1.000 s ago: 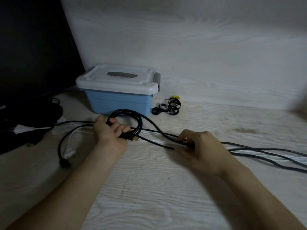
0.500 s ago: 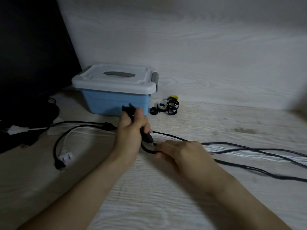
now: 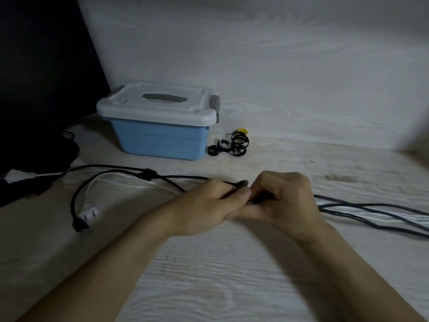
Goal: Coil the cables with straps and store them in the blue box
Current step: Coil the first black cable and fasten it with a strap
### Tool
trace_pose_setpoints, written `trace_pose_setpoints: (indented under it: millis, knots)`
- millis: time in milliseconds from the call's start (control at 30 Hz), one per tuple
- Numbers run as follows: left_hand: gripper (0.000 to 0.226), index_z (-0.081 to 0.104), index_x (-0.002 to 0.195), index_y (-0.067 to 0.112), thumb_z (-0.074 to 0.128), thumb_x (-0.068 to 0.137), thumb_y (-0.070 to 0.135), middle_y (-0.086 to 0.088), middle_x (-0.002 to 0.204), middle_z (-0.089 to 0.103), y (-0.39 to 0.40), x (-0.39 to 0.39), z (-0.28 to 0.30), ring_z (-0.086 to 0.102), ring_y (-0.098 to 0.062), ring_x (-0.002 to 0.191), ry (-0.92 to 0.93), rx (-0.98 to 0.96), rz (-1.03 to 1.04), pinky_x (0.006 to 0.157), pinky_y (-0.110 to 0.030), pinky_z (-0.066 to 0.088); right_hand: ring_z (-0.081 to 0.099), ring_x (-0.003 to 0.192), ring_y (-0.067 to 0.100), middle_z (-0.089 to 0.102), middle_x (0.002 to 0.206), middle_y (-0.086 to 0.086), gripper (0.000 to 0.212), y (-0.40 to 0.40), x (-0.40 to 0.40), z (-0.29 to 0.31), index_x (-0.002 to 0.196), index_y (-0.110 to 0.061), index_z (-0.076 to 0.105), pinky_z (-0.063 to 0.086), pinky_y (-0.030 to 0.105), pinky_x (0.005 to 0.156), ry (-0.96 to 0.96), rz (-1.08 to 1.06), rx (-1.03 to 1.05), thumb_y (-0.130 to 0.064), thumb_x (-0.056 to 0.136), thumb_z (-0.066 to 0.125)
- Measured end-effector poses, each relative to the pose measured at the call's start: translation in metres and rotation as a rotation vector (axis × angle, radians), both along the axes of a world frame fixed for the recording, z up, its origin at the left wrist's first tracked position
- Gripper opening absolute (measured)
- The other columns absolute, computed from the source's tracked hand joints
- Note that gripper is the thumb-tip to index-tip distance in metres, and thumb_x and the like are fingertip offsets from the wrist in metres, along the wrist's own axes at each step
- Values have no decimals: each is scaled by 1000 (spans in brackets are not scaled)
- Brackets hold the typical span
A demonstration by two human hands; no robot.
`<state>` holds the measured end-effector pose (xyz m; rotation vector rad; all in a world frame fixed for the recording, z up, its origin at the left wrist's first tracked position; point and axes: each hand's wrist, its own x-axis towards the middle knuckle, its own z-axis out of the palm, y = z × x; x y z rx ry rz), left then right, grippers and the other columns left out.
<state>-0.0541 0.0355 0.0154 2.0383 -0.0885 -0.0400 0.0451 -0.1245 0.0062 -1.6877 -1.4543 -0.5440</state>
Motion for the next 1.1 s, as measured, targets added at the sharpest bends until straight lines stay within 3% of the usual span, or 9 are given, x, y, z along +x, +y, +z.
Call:
trace_pose_setpoints:
  millis: [67,133,233,433,633,800,900,967,1100]
  knots:
    - [44,62,70,12,50,99,44,5,51,35,14,-1,7,30,-7,43,75,-141,-60,44,-19,27,51,47,6,60,55,-2,48,-3,7,5,60,-5,62,37,14,46,-3,-30,16,-49,70,79]
    - [36,67,74,13,56,92,43,2,51,30,27,-5,9,23,-9,43,102,-244,-67,41,-21,19,53,47,7,62,56,-2,45,-6,14,7,61,-6,64,39,15,47,-2,-75,26,-47,71,79]
    - [32,60,68,14,57,88,40,4,48,24,37,-7,6,18,-8,38,127,-467,-13,39,-22,15,51,52,6,63,63,-2,37,-12,27,2,69,-7,70,39,15,52,-32,-168,6,-42,83,72]
    - [37,44,60,22,51,86,47,10,39,21,29,2,2,20,-5,30,149,-981,131,34,-18,25,53,61,9,65,77,-4,32,-12,33,-4,88,-11,72,40,21,59,58,-368,-4,-36,97,56]
    - [50,36,54,21,36,95,50,5,38,18,24,7,-8,24,-13,33,215,-1074,170,43,-27,38,49,63,8,59,75,-3,17,5,11,-14,90,-11,67,36,15,58,213,-297,4,-21,99,56]
    - [42,48,66,17,38,98,43,9,43,26,34,11,-14,25,-9,32,158,-1357,-2,41,-26,35,53,70,6,60,84,-4,10,8,6,-15,103,-14,66,36,11,61,269,-216,-79,-18,98,57]
    - [41,54,72,14,37,100,39,8,45,26,53,11,-21,22,-10,34,106,-1482,-166,39,-25,36,58,71,9,65,88,-7,17,2,16,-11,108,-20,68,48,24,64,194,-237,-196,-26,96,58]
    - [42,54,72,13,37,101,38,7,45,28,62,11,-21,24,-10,35,33,-1569,-183,41,-26,35,59,64,9,66,77,-11,23,-10,27,-4,95,-24,71,50,32,61,147,-357,-182,-42,97,58]
    - [45,46,60,21,36,100,39,10,37,29,61,8,-9,21,-9,28,-141,-1577,209,34,-20,27,58,57,6,62,61,-11,45,-33,45,3,84,-21,73,44,28,56,241,-532,-78,-62,83,55]
